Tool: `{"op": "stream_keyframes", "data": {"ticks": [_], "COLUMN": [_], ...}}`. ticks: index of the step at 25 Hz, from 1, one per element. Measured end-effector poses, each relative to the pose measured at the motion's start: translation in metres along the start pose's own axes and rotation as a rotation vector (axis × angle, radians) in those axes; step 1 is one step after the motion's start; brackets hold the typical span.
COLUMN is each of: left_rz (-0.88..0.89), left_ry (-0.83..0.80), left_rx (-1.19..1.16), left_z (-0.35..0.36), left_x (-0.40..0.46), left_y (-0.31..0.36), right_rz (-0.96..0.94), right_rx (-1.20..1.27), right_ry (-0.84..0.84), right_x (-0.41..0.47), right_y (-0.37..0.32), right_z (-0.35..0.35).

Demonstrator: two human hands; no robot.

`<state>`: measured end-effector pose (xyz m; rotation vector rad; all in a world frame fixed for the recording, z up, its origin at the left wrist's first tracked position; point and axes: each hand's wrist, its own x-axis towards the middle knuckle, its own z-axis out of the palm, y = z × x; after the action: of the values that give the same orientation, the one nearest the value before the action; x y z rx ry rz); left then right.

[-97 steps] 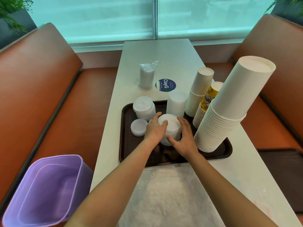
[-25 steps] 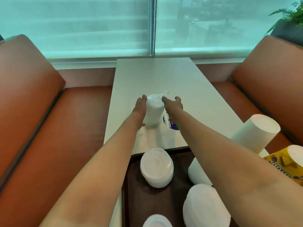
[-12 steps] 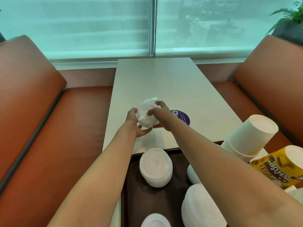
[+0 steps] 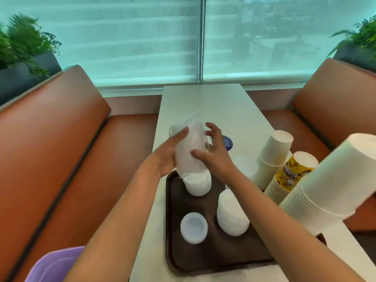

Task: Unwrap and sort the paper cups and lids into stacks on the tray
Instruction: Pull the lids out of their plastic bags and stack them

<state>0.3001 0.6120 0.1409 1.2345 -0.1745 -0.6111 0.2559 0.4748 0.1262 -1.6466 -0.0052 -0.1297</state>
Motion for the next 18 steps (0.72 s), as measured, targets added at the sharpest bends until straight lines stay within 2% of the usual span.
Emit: {"op": "stream_keyframes", "data": {"ticks": [4, 8, 11, 18], "left_rz": [0.107, 0.085, 0.032, -0.005], "left_ry": [0.021, 0.112, 0.087, 0.137], "left_rx": [0.234, 0.347, 0.404, 0.495], "left_z": [0.028, 0.045, 0.057, 0.069], "left_x": [-0.059, -0.096, -0.115, -0.124], "left_y": [-0.041, -0.096, -0.137, -0.19], "right_rz": [0.042, 0.073, 0.143, 0.194], "right_rx": [0.017, 0.009, -0.049, -0.134], "right_ry": [-0.11, -0.117, -0.154, -0.11], "right_x": [-0.073, -0.136, -0.173, -0.201], "right_y": [0.008, 0.031, 0.056, 0.099], "right_z": [-0.01, -0.026, -0.039, -0.051]}}
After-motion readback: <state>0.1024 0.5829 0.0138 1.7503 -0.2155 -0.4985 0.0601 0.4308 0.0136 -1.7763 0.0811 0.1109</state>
